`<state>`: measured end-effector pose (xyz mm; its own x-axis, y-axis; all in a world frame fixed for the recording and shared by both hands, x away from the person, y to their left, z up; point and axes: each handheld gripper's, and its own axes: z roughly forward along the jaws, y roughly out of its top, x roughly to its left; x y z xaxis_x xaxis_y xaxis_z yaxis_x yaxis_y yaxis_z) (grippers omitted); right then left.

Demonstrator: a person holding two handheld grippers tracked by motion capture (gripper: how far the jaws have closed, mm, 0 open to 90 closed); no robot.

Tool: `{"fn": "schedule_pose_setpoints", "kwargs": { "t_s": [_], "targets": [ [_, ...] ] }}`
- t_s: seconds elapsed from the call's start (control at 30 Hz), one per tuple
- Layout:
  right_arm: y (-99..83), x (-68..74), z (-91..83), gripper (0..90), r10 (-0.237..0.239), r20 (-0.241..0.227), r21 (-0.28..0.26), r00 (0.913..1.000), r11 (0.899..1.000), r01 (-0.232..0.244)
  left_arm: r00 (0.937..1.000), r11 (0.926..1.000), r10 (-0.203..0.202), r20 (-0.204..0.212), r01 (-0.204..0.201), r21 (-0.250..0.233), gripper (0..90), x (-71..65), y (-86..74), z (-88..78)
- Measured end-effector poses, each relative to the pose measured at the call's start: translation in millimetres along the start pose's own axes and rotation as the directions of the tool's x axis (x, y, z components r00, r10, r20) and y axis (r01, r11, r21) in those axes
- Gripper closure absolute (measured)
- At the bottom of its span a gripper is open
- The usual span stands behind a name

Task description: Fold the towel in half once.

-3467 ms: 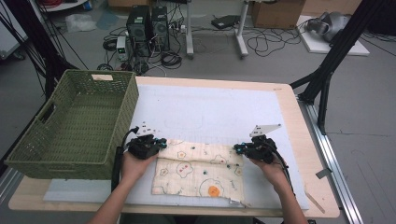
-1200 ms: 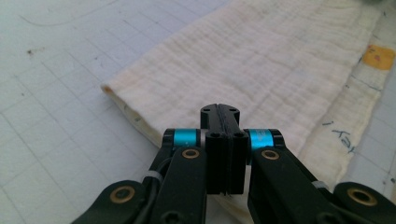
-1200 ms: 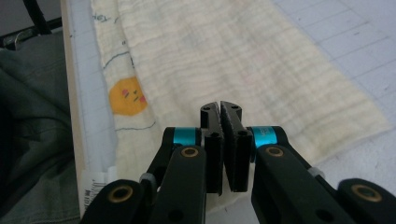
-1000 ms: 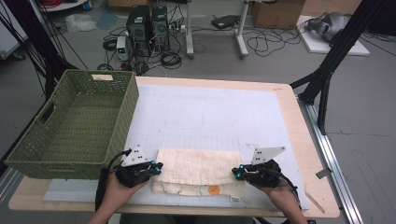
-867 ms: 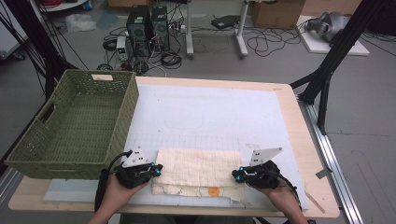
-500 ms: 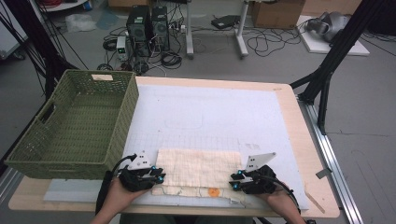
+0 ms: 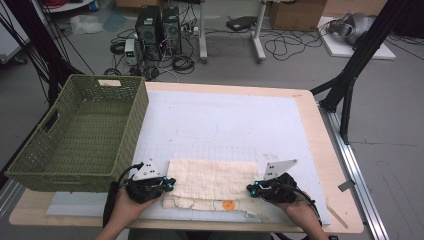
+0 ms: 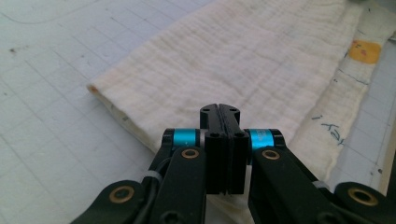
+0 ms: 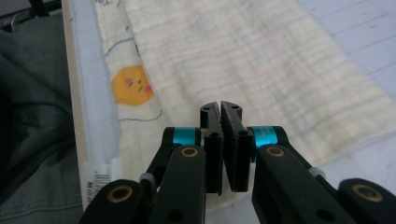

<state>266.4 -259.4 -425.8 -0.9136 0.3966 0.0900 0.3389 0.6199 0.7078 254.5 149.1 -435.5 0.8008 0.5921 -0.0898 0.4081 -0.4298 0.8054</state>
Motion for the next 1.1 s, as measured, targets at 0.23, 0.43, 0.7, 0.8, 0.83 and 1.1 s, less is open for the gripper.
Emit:
{"fn": "schedule_pose_setpoints", "kwargs": {
  "t_s": [0.23,0.43,0.7,0.8,0.83,1.1],
  "targets": [
    [7.3,-2.1,-10.1,87.5,0.001,0.000,-0.036,1.0000,0.999,-0.001,1.0000,0.9998,-0.008,-0.001,0.008,-0.017,88.6,2.0,2.9,-3.7],
    [9.0,-2.5,-15.0,87.6,0.012,-0.003,-0.065,0.9999,0.998,-0.012,0.9998,0.9993,-0.021,0.001,0.021,-0.030,88.2,4.1,5.0,-7.4],
    [16.3,-1.6,-19.9,87.5,0.009,-0.004,-0.093,1.0000,0.996,-0.009,0.9991,0.9984,-0.043,-0.005,0.043,-0.038,87.8,7.1,8.0,-6.7],
    [18.7,0.6,-18.9,87.6,-0.002,-0.008,-0.092,1.0000,0.996,0.001,0.9991,0.9989,-0.042,0.005,0.042,-0.020,88.0,6.1,5.5,-3.5],
    [19.2,1.8,-18.9,87.5,-0.003,-0.010,-0.094,0.9999,0.996,0.003,0.9992,0.9989,-0.041,0.006,0.041,-0.021,88.3,5.5,5.0,-3.4],
    [22.5,13.3,-29.4,87.6,-0.031,0.000,-0.107,0.9995,0.994,0.031,0.9995,0.9976,-0.031,0.002,0.031,-0.062,88.6,1.2,9.1,-19.3]
  ]
}}
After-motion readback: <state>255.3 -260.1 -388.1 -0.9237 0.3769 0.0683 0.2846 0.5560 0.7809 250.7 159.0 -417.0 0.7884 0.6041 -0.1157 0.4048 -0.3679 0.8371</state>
